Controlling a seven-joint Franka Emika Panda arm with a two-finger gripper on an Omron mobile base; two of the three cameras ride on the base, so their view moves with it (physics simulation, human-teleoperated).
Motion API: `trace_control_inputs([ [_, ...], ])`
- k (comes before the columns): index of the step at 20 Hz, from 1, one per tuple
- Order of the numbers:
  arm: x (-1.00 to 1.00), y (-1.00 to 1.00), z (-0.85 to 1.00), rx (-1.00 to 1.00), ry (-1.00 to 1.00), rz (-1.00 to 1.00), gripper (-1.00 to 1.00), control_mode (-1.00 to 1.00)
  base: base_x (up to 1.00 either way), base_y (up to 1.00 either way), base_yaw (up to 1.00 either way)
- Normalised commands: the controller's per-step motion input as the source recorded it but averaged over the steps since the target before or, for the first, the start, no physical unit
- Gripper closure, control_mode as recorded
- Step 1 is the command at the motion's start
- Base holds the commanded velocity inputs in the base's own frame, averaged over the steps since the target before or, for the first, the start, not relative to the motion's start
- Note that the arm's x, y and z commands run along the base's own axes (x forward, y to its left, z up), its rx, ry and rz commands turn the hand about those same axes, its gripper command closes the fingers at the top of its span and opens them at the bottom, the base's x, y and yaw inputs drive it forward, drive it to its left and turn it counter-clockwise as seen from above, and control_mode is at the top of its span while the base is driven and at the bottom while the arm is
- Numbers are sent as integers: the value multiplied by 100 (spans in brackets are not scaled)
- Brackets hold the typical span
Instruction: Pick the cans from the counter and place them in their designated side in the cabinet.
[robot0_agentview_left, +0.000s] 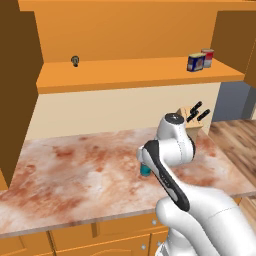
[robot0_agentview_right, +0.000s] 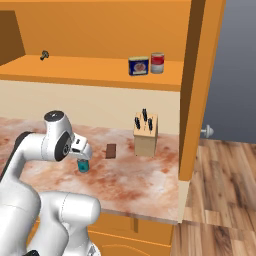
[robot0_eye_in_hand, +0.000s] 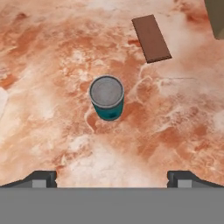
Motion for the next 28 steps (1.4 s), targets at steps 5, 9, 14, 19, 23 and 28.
trace_control_inputs([
  [5, 24, 1, -18, 1, 2, -3, -100, -100, 0, 0, 0],
  [9, 24, 1, -15, 0, 1, -3, -100, -100, 0, 0, 0],
  [14, 21, 3, -16, 1, 2, -3, -100, -100, 0, 0, 0],
  [19, 17, 4, -18, 1, 2, -3, -100, -100, 0, 0, 0],
  [23, 16, 1, -18, 1, 2, -3, -100, -100, 0, 0, 0],
  [28, 15, 0, -17, 1, 1, -3, -100, -100, 0, 0, 0],
])
